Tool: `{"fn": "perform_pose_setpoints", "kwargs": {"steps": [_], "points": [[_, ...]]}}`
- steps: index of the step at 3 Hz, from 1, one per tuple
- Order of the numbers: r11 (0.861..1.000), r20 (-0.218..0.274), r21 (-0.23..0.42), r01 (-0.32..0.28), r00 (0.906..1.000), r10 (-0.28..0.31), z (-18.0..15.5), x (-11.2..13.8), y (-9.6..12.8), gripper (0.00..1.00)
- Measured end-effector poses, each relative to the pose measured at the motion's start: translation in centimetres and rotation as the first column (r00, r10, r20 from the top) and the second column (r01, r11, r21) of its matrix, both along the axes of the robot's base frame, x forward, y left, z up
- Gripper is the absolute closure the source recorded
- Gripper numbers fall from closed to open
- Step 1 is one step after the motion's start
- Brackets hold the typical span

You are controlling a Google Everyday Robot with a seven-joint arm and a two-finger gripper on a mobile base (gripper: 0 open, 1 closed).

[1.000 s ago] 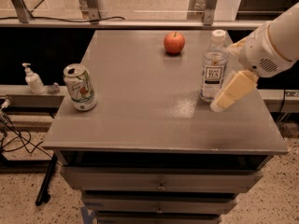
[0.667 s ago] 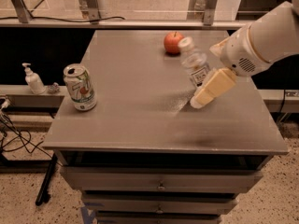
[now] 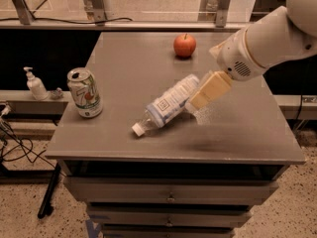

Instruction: Knock blue plastic bottle over

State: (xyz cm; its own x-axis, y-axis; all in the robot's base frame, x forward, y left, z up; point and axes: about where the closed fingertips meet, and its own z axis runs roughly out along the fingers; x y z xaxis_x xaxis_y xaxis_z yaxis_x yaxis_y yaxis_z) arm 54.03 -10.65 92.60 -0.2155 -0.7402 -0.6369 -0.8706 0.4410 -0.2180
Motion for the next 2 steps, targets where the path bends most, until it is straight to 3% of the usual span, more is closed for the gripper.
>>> {"fn": "perform_pose_setpoints", "kwargs": {"steps": [1,2], "points": [[1.0,0.001,0.0,0.001,1.0,-0.001,0.0,0.0,0.0,0.0],[1.0,0.027,-0.025,0.018,0.9995,-0.017,0.7,0.6,-3.7,0.0]]}}
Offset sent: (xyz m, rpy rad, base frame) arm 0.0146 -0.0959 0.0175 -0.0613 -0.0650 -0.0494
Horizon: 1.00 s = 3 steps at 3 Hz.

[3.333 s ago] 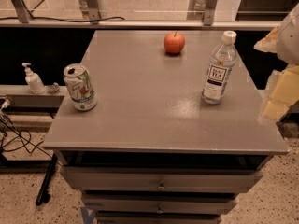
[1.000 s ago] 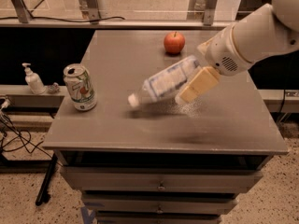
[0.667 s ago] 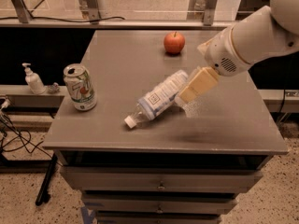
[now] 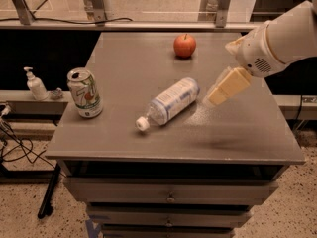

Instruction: Knock blue plastic bottle over

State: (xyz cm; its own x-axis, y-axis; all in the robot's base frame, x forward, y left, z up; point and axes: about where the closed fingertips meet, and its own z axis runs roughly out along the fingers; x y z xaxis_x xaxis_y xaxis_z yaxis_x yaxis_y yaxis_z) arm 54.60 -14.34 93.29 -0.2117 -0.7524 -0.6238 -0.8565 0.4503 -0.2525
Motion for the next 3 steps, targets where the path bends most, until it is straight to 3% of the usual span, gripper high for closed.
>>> {"fn": "perform_pose_setpoints", "kwargs": {"steps": [2,3], "points": [[0.999,0.007,0.03,-0.031,0.9995,0.031,3.5,-0.1,-10.3,0.0],[0.999,0.047,0.026,-0.039,0.9982,0.038,6.1,0.0,-10.5,0.0]]}}
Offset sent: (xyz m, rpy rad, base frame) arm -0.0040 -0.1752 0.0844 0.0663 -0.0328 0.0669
